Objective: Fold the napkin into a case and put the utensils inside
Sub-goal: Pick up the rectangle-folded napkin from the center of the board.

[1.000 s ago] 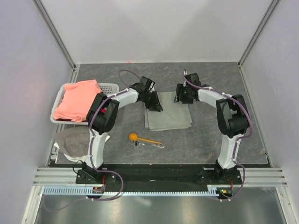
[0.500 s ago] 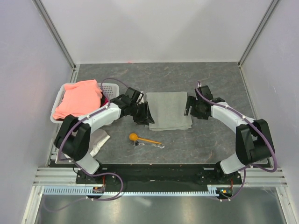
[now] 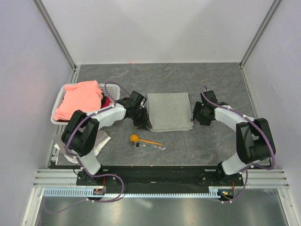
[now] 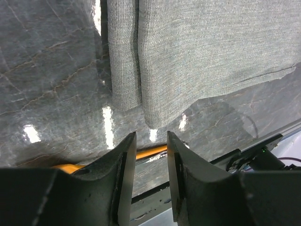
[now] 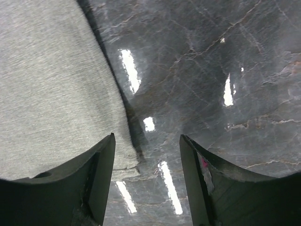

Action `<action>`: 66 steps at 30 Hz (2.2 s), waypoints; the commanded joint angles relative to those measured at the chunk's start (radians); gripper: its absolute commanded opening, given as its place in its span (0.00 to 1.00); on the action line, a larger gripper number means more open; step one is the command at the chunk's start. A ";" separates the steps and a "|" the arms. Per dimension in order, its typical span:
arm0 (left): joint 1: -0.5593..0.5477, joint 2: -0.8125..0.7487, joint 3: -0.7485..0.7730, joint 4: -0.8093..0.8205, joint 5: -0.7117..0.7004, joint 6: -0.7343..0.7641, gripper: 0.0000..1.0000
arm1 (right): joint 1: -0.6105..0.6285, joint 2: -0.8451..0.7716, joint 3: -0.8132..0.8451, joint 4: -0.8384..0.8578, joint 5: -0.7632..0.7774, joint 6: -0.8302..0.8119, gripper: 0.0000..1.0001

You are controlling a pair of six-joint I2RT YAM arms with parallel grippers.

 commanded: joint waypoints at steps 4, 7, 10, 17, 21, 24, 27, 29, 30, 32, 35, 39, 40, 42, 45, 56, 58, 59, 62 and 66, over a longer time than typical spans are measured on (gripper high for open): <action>-0.004 0.044 0.036 0.036 0.007 -0.031 0.41 | -0.035 0.043 -0.021 0.064 -0.087 -0.006 0.54; -0.004 0.047 0.030 0.049 0.018 -0.038 0.43 | -0.035 0.044 -0.030 0.067 -0.102 -0.007 0.49; -0.004 0.044 0.027 0.060 0.023 -0.038 0.44 | -0.037 0.030 -0.041 0.066 -0.103 -0.015 0.49; -0.004 0.050 0.007 0.082 0.032 -0.045 0.38 | -0.037 -0.014 -0.069 0.061 -0.110 -0.030 0.40; -0.004 0.053 0.001 0.091 0.038 -0.047 0.36 | -0.037 -0.028 -0.073 0.058 -0.124 -0.039 0.39; -0.004 0.050 0.001 0.097 0.041 -0.047 0.35 | -0.035 -0.045 -0.081 0.063 -0.136 -0.039 0.39; -0.004 0.053 0.004 0.105 0.049 -0.048 0.34 | -0.035 -0.033 -0.083 0.077 -0.161 -0.033 0.39; -0.004 0.056 0.007 0.111 0.057 -0.048 0.34 | -0.035 -0.027 -0.083 0.083 -0.175 -0.029 0.39; -0.004 0.055 0.007 0.111 0.055 -0.048 0.34 | -0.037 -0.023 -0.083 0.084 -0.178 -0.030 0.39; -0.004 0.056 0.005 0.114 0.055 -0.048 0.33 | -0.035 -0.025 -0.083 0.089 -0.185 -0.027 0.39; -0.004 0.056 0.004 0.114 0.054 -0.047 0.27 | -0.035 -0.031 -0.084 0.089 -0.192 -0.024 0.38; -0.004 0.053 -0.002 0.112 0.044 -0.044 0.20 | -0.035 -0.040 -0.089 0.086 -0.193 -0.029 0.24; -0.004 0.053 -0.002 0.112 0.043 -0.044 0.17 | -0.035 -0.043 -0.089 0.084 -0.190 -0.030 0.22; -0.004 0.046 -0.010 0.112 0.041 -0.042 0.15 | -0.037 -0.052 -0.089 0.074 -0.187 -0.033 0.17; -0.004 0.041 -0.019 0.114 0.035 -0.036 0.13 | -0.035 -0.068 -0.087 0.063 -0.179 -0.042 0.11; -0.003 0.004 -0.054 0.114 0.017 -0.027 0.04 | -0.037 -0.152 -0.104 -0.009 -0.198 -0.058 0.00; -0.004 0.001 -0.061 0.114 0.017 -0.027 0.04 | -0.037 -0.160 -0.113 -0.011 -0.211 -0.055 0.00; -0.003 0.000 -0.062 0.114 0.018 -0.025 0.04 | -0.035 -0.163 -0.127 -0.011 -0.211 -0.053 0.00; -0.003 -0.003 -0.071 0.120 0.018 -0.024 0.04 | -0.035 -0.149 -0.153 0.001 -0.198 -0.058 0.00; -0.003 -0.019 -0.087 0.129 0.020 -0.019 0.08 | -0.035 -0.123 -0.170 0.026 -0.193 -0.062 0.00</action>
